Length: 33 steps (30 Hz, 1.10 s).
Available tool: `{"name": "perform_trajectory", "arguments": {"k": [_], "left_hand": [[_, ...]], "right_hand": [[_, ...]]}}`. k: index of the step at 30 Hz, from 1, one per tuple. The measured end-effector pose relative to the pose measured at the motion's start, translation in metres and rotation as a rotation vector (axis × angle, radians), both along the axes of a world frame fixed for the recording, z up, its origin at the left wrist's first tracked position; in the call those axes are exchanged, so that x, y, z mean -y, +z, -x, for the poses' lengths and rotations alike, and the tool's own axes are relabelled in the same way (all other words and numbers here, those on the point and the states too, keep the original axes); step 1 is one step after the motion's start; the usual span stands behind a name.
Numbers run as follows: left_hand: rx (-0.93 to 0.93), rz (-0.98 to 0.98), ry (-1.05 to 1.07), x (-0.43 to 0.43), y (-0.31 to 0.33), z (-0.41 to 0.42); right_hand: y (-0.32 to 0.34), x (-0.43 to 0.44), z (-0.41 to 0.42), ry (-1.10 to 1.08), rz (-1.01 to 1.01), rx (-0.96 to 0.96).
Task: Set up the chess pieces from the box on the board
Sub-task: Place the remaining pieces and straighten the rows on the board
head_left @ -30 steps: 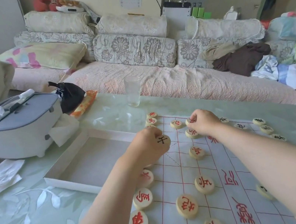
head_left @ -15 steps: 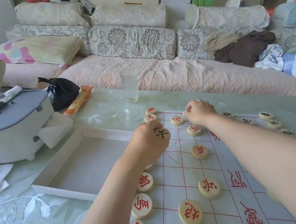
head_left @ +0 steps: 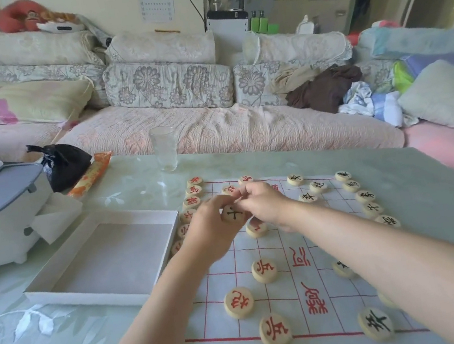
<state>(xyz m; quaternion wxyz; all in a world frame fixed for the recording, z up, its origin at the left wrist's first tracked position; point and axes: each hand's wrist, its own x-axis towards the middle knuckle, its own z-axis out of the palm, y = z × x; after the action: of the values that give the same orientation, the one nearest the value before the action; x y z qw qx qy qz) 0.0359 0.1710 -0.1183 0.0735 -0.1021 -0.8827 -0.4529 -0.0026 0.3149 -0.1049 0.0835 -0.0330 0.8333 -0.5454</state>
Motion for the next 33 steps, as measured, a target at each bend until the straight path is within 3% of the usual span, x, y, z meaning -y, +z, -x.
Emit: {"name": "perform_trajectory", "arguments": {"k": [7, 12, 19, 24, 29, 33], "left_hand": [[0.196, -0.275, 0.006, -0.032, 0.002, -0.031], [0.255, -0.328, -0.006, -0.056, 0.000, -0.046], [0.251, -0.329, -0.091, -0.095, -0.004, -0.060], [0.213, -0.132, -0.208, -0.135, -0.009, -0.069], [0.034, 0.407, -0.256, -0.166, -0.016, -0.063], [0.090, 0.485, -0.283, -0.177, -0.020, -0.059]], "right_hand": [[-0.004, -0.038, -0.052, -0.120, 0.140, -0.036], [-0.001, -0.064, -0.089, -0.150, 0.065, -0.115], [0.006, -0.117, -0.124, -0.028, -0.147, -0.162], [-0.004, -0.163, -0.133, -0.112, -0.256, -0.206], [-0.013, -0.222, -0.129, -0.354, -0.437, -0.220], [-0.023, -0.255, -0.125, -0.495, -0.578, -0.137]]}}
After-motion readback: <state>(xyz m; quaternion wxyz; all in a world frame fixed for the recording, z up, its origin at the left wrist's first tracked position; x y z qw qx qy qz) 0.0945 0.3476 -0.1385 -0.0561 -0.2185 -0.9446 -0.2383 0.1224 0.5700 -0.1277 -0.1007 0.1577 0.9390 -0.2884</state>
